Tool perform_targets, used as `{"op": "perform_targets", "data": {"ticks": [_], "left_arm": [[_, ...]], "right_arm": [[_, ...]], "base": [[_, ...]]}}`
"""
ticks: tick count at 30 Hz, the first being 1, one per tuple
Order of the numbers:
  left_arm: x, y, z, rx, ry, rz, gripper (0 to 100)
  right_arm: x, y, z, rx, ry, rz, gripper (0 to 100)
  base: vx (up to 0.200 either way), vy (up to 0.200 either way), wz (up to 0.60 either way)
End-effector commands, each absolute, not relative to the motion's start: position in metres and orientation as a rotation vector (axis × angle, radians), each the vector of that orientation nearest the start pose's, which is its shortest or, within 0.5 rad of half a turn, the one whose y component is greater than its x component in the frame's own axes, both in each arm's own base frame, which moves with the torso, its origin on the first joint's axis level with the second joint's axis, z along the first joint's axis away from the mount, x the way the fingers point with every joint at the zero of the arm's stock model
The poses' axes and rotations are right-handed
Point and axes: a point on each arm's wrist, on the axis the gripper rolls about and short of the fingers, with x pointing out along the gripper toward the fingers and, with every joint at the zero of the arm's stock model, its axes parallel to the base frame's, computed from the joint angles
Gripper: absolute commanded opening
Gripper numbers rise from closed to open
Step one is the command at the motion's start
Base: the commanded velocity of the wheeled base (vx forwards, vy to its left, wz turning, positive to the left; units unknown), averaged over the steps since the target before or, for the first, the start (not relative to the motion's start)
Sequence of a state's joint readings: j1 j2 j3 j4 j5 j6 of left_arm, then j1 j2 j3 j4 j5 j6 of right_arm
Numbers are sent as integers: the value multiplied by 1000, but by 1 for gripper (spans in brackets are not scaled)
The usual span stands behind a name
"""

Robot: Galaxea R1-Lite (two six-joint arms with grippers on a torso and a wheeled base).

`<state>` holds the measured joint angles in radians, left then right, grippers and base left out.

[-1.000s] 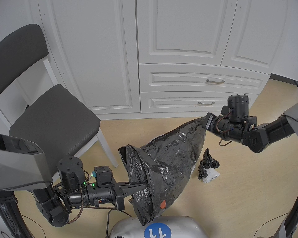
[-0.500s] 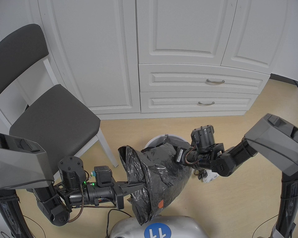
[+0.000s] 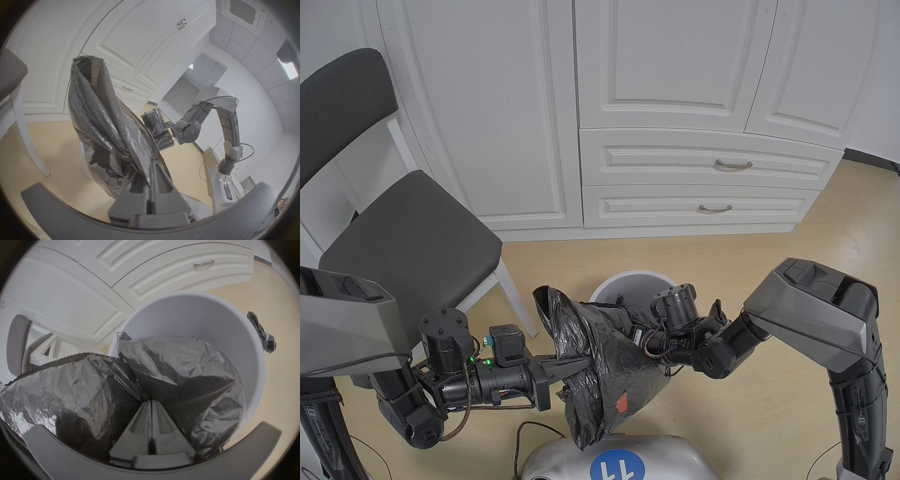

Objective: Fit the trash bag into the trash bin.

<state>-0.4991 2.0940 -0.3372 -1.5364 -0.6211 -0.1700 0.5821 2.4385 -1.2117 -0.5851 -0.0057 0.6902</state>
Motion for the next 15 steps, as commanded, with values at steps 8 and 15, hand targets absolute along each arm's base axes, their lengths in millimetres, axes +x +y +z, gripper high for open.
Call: {"op": "perform_targets", "data": {"ticks": [8,15], "left_arm": [[258,-156,39,-179,354,-1088,0],[262,-160,35,-192,366,-1090,0]], "right_arm": [[383,240,-22,504,781,271,0],[395,229,-8,547,738,250,0]], "base": [[0,0,0],[0,0,0]]}}
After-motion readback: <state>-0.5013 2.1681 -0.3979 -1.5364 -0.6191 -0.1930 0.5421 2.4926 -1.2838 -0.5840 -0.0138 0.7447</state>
